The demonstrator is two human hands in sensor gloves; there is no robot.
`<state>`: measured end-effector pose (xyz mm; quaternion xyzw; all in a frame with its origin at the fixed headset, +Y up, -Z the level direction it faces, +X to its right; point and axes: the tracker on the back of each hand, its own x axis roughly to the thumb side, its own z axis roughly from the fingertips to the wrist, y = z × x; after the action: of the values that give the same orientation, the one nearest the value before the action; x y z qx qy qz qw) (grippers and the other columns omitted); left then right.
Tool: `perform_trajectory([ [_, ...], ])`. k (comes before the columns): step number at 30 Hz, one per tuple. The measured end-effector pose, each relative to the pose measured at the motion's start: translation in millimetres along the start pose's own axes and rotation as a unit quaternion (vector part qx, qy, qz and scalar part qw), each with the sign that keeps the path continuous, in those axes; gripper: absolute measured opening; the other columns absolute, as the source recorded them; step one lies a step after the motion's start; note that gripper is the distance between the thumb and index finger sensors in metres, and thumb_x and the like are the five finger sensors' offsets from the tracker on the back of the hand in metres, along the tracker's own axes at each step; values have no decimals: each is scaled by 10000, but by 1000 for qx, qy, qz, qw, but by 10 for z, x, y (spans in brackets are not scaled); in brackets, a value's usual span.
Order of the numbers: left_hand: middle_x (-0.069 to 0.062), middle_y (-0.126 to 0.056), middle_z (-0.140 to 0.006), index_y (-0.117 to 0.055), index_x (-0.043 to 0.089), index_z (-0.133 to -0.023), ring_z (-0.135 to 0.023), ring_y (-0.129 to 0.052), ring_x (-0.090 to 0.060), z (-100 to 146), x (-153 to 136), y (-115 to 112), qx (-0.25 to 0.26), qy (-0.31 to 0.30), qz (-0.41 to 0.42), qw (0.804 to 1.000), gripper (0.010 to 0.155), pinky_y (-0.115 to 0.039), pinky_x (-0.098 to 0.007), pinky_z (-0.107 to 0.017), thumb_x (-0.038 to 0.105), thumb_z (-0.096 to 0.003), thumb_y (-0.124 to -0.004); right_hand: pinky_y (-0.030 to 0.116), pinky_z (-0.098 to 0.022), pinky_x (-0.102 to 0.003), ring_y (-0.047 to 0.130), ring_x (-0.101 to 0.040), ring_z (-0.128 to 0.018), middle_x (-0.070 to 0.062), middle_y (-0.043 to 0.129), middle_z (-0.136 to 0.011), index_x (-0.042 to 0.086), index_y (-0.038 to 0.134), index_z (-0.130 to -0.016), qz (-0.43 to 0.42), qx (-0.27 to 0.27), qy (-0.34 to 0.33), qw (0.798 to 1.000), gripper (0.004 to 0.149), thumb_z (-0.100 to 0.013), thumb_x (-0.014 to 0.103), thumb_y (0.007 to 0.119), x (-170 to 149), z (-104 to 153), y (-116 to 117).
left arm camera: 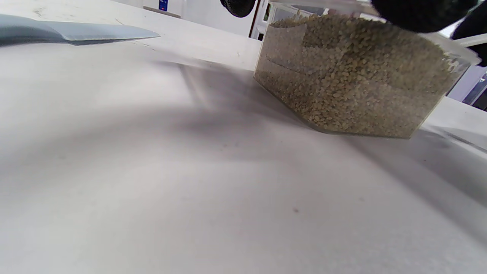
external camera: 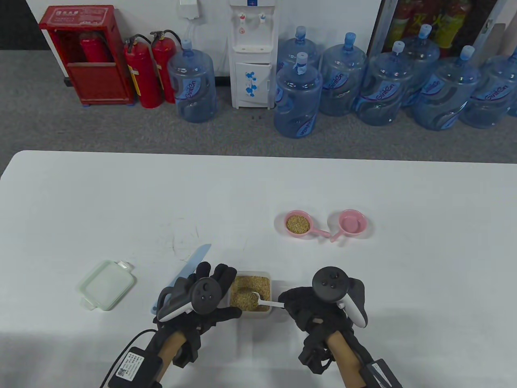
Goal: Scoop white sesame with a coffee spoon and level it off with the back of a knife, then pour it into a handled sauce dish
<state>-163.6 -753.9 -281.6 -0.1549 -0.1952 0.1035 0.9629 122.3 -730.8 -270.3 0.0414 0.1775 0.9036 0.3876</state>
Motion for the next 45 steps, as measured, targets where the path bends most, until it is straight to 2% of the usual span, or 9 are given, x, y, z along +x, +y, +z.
perform_trajectory([
  [11, -26, -288, -1293, -287, 318, -1199, -1155, -226, -508, 0, -3, -3, 0, 0, 0, 1000, 926, -358, -619, -834, 700, -437, -648, 863, -287, -381, 864, -69, -219, -165, 957, -585, 66, 881, -908, 1, -35, -14, 999, 425, -556, 245, 723, 20, 71, -88],
  [19, -31, -276, -1292, -285, 321, -1200, -1155, -223, -509, 4, -23, 1, -3, -2, 13, 1000, 920, -356, -621, -835, 693, -443, -654, 866, -281, -377, 864, -65, -214, -163, 960, -580, 69, 879, -913, 1, -36, -17, 999, 426, -559, 246, 722, 40, 90, -80],
  [22, -33, -279, -1292, -293, 308, -1202, -1154, -228, -511, 29, -64, 48, 10, -3, 22, 1000, 924, -360, -621, -834, 693, -440, -645, 866, -279, -375, 864, -63, -212, -161, 960, -578, 70, 879, -913, 3, -36, -18, 999, 426, -559, 248, 722, 42, 93, -78],
  [24, -36, -288, -1290, -305, 302, -1202, -1156, -238, -509, 71, -130, 136, 37, 2, 43, 998, 918, -365, -621, -833, 687, -443, -647, 866, -279, -376, 864, -64, -213, -162, 959, -578, 70, 878, -914, 2, -37, -20, 999, 426, -560, 247, 722, 45, 99, -79],
  [28, -49, -364, -1283, -381, 283, -1200, -1178, -350, -496, 188, -350, 321, 102, 65, 46, 992, 859, -429, -620, -831, 651, -479, -666, 865, -280, -376, 863, -64, -213, -161, 959, -579, 70, 876, -916, -2, -39, -23, 999, 426, -561, 249, 721, 44, 108, -82],
  [31, -55, -562, -1232, -518, 256, -1170, -1141, -660, -404, 255, -597, 403, 120, 152, -9, 981, 732, -557, -578, -808, 582, -538, -690, 865, -280, -375, 863, -63, -213, -160, 959, -579, 71, 875, -917, -3, -40, -23, 999, 426, -562, 249, 720, 41, 116, -83],
  [35, -59, -681, -1153, -600, 233, -1130, -1060, -773, -358, 247, -887, 358, 88, 252, -24, 963, 659, -602, -559, -785, 531, -556, -724, 865, -281, -376, 863, -63, -213, -160, 959, -579, 72, 873, -919, -5, -41, -24, 999, 426, -563, 250, 720, 34, 126, -85],
  [40, -36, -748, -1084, -646, 235, -1097, -990, -831, -313, 147, -969, 234, 8, 294, -49, 954, 645, -626, -541, -771, 532, -538, -768, 865, -281, -375, 863, -63, -213, -160, 959, -580, 73, 872, -920, -5, -43, -23, 999, 426, -565, 251, 719, 23, 142, -94],
  [45, -8, -766, -1029, -677, 235, -1067, -930, -849, -284, 56, -904, 172, -21, 300, -114, 947, 616, -620, -545, -771, 521, -533, -787, 865, -282, -376, 863, -64, -213, -160, 958, -580, 73, 873, -920, -6, -41, -24, 999, 426, -565, 250, 719, 15, 155, -95],
])
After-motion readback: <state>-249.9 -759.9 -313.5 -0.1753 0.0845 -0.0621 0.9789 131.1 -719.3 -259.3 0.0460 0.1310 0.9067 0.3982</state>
